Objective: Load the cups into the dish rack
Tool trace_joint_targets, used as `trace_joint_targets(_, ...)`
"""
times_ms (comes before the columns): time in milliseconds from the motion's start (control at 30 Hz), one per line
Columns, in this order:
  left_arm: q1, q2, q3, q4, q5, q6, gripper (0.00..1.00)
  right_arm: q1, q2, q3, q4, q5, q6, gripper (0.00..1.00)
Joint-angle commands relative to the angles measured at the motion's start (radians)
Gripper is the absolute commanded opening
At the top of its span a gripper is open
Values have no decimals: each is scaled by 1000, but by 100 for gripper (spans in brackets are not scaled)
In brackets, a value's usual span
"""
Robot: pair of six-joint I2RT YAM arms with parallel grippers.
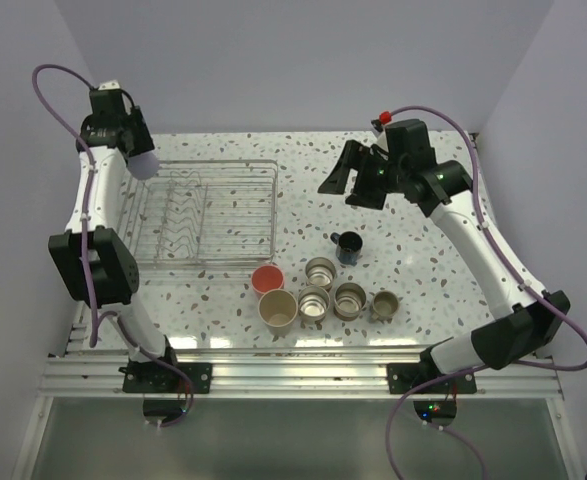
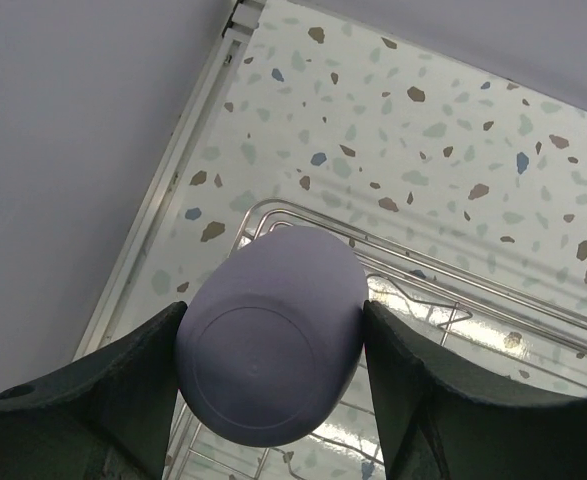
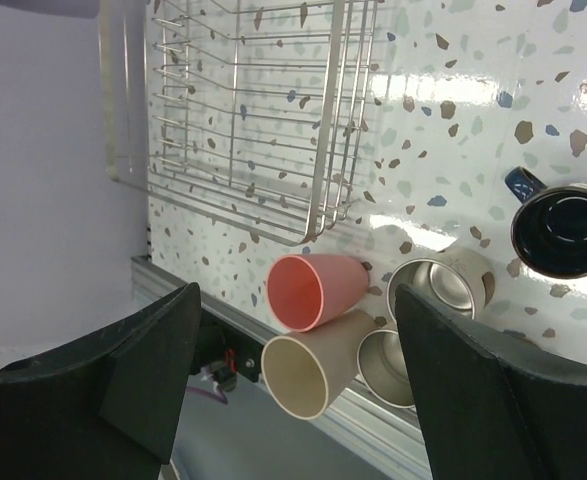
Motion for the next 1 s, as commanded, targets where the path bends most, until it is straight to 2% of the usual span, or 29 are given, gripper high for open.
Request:
trace_joint_targets(0,-13,-1,24,11,-5,0,0,-2,-35,-1,-19,26,-31,82)
trace_joint_targets(733,3,82,-183,95,-45,23,0,-3,-9,-21,-32,37,-48,80)
trace_joint_targets(967,7,118,-209,148,-9,19,0,-2,2,-16,-52,40,-61,80)
